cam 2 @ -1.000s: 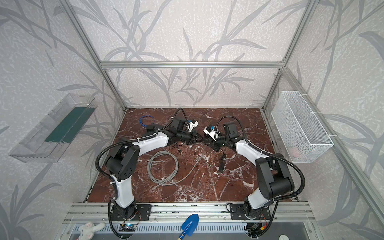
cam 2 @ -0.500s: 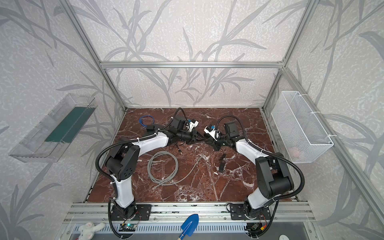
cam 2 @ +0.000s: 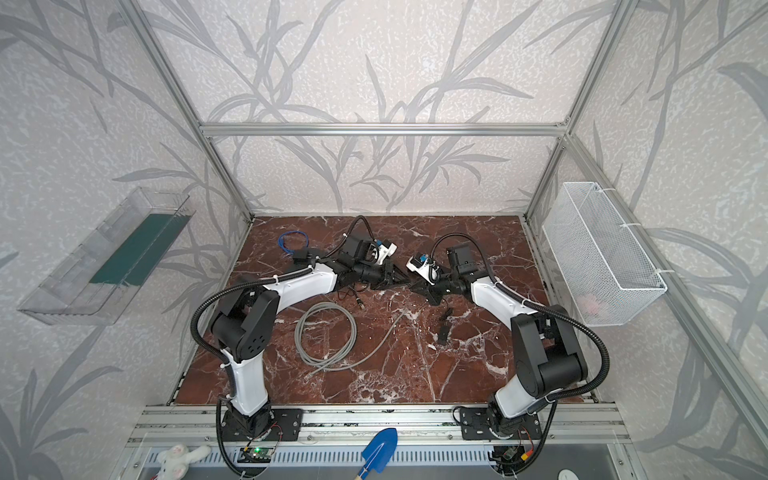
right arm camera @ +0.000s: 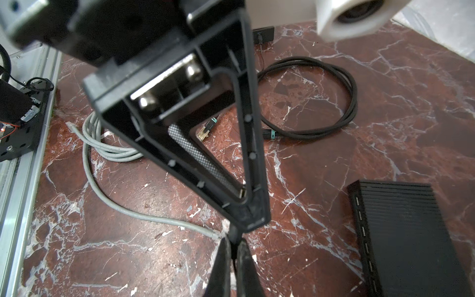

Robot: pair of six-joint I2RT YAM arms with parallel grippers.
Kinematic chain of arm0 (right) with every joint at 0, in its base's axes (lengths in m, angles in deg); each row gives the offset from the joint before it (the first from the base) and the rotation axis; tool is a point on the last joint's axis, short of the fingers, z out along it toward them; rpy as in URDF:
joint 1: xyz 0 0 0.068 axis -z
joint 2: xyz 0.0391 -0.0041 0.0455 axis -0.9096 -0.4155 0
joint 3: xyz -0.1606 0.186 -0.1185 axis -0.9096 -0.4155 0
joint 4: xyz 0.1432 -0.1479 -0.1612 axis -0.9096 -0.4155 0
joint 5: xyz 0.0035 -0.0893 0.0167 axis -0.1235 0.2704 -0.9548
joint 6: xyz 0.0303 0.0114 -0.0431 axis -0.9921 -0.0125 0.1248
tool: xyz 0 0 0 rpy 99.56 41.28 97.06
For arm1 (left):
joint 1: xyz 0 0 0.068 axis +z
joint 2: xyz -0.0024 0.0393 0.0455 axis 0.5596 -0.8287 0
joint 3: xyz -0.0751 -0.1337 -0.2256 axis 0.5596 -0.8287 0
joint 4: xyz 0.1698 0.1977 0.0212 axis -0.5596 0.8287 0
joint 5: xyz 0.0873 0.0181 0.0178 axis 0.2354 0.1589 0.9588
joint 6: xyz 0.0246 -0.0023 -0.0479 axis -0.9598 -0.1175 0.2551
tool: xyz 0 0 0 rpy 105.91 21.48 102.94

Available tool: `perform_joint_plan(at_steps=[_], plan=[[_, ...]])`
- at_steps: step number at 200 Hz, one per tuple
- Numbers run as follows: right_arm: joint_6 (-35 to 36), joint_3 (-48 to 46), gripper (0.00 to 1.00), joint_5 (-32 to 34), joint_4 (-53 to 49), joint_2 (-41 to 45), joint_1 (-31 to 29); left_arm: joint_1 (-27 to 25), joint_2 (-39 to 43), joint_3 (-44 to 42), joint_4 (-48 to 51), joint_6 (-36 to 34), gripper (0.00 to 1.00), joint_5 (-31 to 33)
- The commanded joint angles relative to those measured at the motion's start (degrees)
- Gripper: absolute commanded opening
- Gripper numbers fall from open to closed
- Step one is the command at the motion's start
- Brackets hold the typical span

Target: Insert the plug into the switch port

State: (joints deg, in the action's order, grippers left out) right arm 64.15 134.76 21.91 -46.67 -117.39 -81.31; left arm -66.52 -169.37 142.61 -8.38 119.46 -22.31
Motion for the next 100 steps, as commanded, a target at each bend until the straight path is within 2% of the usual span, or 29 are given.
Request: perform_joint_plan(at_steps=[1,44,100], plan=[[0.29,1.74,0.01,0.29,-1.25,-0.32,0.04,0.05,0.18,1.71,1.66,-1.79,0.2,-1.34],[-0.8,2.24,0.02,0.64,-0.78,-0.54,0.04,-0.08,0.2,1.77,2.16,-2.19,0.11,-1.6],[-2.52,2.02,0.15,-0.15,1.77,-0.62,0.04,-0.16,-0.23,1.6,0.16,-0.79,0.07,-2.73]])
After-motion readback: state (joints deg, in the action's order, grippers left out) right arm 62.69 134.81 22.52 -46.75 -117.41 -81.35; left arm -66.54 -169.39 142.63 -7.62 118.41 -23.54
